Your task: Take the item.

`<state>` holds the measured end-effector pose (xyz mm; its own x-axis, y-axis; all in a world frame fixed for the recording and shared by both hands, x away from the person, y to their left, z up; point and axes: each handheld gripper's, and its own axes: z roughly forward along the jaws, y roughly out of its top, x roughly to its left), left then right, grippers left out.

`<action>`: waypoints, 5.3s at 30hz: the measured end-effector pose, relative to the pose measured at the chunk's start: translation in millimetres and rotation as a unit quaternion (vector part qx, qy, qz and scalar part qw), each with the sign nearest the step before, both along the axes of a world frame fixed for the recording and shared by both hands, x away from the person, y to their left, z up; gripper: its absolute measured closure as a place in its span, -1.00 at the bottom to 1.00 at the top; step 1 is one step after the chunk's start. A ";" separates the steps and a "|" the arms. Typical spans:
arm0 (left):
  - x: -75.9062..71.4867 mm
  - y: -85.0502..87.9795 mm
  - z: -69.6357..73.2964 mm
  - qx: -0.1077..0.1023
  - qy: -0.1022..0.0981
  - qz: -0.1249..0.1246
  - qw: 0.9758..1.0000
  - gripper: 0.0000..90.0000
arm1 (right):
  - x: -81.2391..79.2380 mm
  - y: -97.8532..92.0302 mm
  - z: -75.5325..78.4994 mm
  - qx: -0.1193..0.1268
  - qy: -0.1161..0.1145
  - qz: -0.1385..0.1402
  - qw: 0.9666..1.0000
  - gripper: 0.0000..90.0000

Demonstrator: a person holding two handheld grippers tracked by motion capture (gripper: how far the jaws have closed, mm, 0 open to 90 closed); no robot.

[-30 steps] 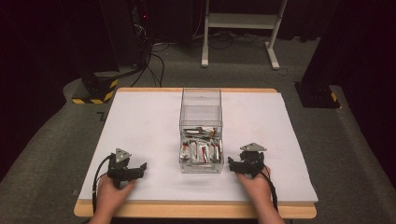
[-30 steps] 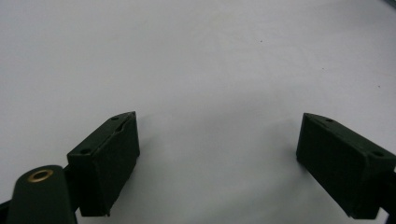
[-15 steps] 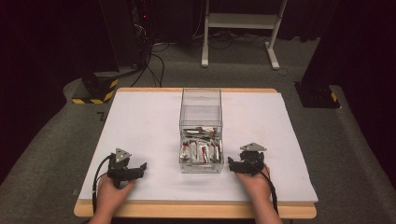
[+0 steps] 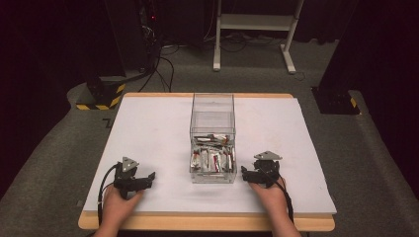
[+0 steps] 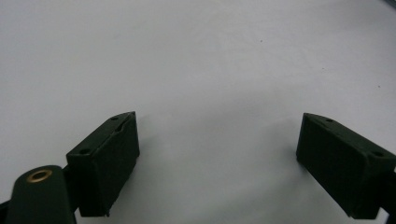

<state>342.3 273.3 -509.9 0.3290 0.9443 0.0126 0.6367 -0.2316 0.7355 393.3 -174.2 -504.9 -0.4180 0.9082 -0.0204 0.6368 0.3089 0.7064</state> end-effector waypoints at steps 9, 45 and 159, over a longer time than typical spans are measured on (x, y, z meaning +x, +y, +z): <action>0.1 -0.2 -0.1 -0.001 -0.001 0.001 1.000 -0.70 | 0.2 -0.8 0.1 0.005 0.001 0.000 1.000 -0.67; 0.2 0.2 0.1 -0.001 0.001 0.000 1.000 -0.70 | -14.9 -0.8 24.9 0.017 -0.058 0.026 0.998 -0.64; -0.2 0.2 0.1 0.001 0.000 -0.001 1.000 -0.70 | -56.1 95.4 78.2 0.081 -0.132 0.158 0.975 -0.38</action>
